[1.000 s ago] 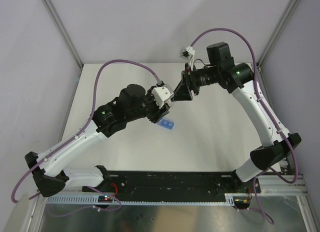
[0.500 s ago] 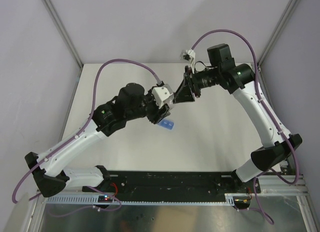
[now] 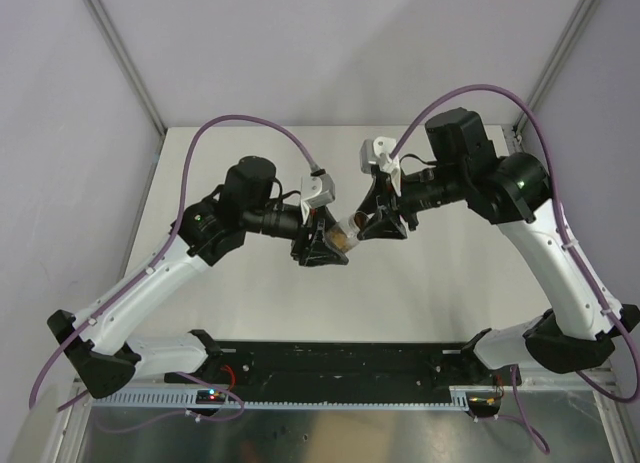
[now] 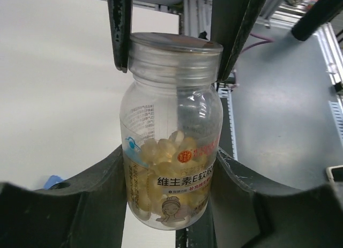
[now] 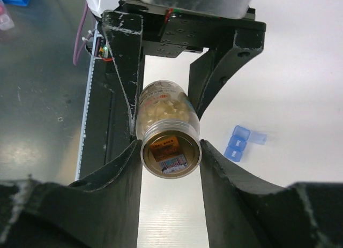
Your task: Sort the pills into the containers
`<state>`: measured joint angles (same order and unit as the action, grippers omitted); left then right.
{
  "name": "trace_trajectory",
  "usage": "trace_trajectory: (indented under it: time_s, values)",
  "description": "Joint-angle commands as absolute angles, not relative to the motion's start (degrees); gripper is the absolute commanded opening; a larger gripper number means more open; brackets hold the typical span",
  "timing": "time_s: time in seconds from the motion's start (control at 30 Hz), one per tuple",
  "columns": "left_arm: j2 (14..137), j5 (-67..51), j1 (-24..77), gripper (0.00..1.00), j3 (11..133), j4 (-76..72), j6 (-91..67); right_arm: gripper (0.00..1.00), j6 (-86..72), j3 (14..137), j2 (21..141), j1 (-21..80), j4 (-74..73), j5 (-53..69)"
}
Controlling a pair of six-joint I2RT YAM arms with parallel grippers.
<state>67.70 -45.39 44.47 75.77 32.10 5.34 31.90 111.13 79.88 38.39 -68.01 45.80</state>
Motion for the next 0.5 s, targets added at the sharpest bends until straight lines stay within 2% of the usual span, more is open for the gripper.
trace_trajectory:
  time_s: [0.0,0.27,0.33,0.47]
  values:
    - [67.3,-52.2,44.4,0.0,77.2,29.4,2.3,0.43,37.6,112.9,79.4,40.2,-69.8,38.4]
    - [66.4,-44.7,44.4,0.0,76.6,29.5,4.8,0.88,35.9,114.3,80.0,40.5,-70.7,40.7]
    - [66.2,-42.7,44.5,0.0,76.5,29.5,5.4,0.93,35.2,115.0,80.2,40.4,-70.6,41.2]
    - [65.9,-36.5,44.5,0.0,76.2,29.5,7.2,0.97,32.8,116.8,80.5,38.5,-70.0,44.3]
